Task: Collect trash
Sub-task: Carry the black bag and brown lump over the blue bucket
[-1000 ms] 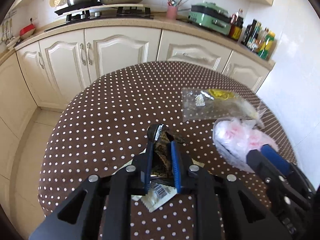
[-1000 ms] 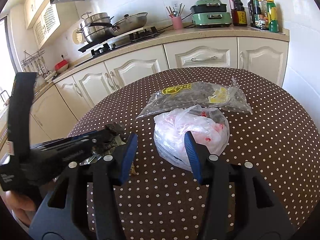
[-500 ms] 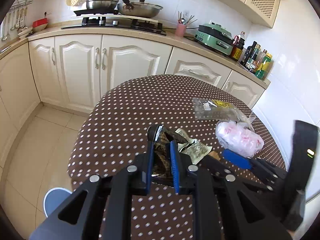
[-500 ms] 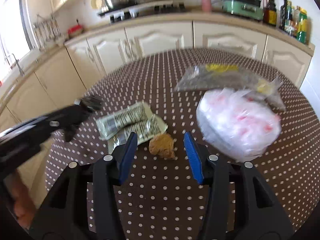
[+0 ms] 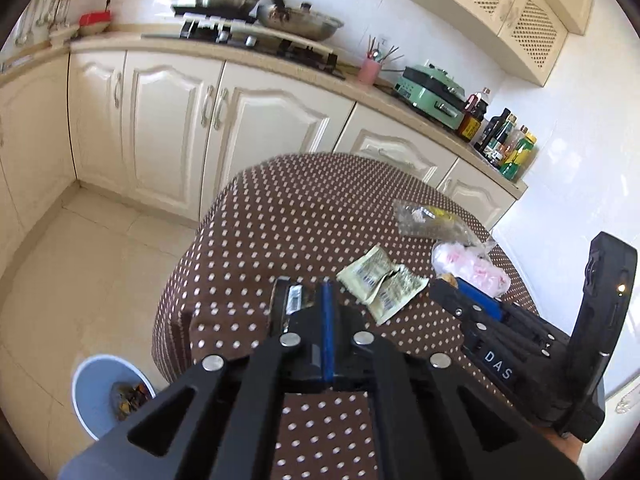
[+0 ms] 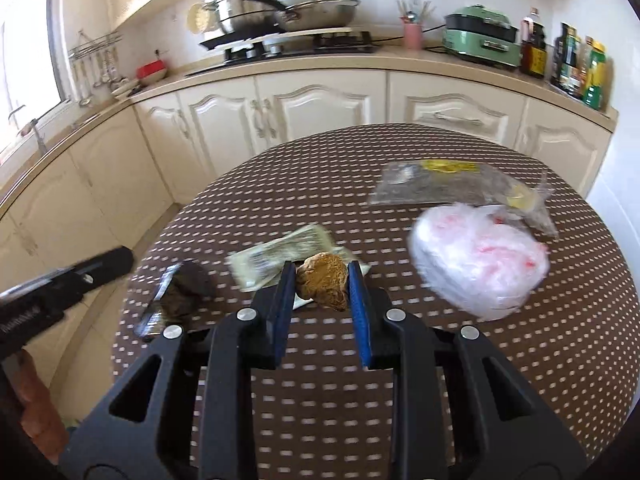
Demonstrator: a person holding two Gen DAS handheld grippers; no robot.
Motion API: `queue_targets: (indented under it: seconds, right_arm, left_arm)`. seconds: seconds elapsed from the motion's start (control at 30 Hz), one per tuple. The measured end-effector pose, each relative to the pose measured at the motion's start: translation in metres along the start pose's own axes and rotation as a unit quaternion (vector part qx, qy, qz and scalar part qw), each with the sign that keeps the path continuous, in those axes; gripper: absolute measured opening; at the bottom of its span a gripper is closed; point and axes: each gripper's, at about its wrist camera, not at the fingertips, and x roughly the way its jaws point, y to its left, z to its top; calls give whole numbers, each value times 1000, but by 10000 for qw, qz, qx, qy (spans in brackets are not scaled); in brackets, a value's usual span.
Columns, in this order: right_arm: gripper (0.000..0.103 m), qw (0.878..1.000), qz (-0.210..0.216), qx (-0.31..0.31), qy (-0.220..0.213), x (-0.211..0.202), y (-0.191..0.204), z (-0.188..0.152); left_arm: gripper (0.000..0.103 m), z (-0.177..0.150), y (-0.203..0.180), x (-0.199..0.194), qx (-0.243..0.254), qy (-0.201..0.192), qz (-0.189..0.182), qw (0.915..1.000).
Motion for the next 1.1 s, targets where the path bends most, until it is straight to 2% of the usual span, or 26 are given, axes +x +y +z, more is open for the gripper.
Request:
queue_targets:
  seconds: [0.1,0.2,0.33,0.43,0.53,0.63,0.77,0.87,1.1]
  right_arm:
    - [26,9998,184,-18,75,5,12,-2]
    - [27,9996,271,-60,104,5,20,-6]
    - [27,9994,326,-31,103,9,24,-7]
    - [27,9996,255,78,62,7,18,-7]
    - [27,9995,282,150,74,7,14,-8]
    - [27,9994,315,139,88,8,14,-9]
    - [27,9991,412,62,27,3,26,-9]
    - [27,9985,547,-29,-10,1,40,-9]
    - [27,9957,856,-355,17,7,87,-7]
  left_arm:
    - [4,-3,18,-2,-272,22,2,9996]
    - [50,-7,29,5,-449,194,-91,9988]
    - [50,-13,18,20,-201,403,-137,9989]
    - [50,-20,0,36,248,547,254,9979]
    - [49,-24,-14,44,618,465,658,9948]
    - [37,-24,-19,45,736,379,914,9924]
    - [25,-23,-9,29,531,180,661,9962]
    - [16,-22,9,11,309,9,627,9976]
    - [12,-28,54,-14,-266,-41,189,9995]
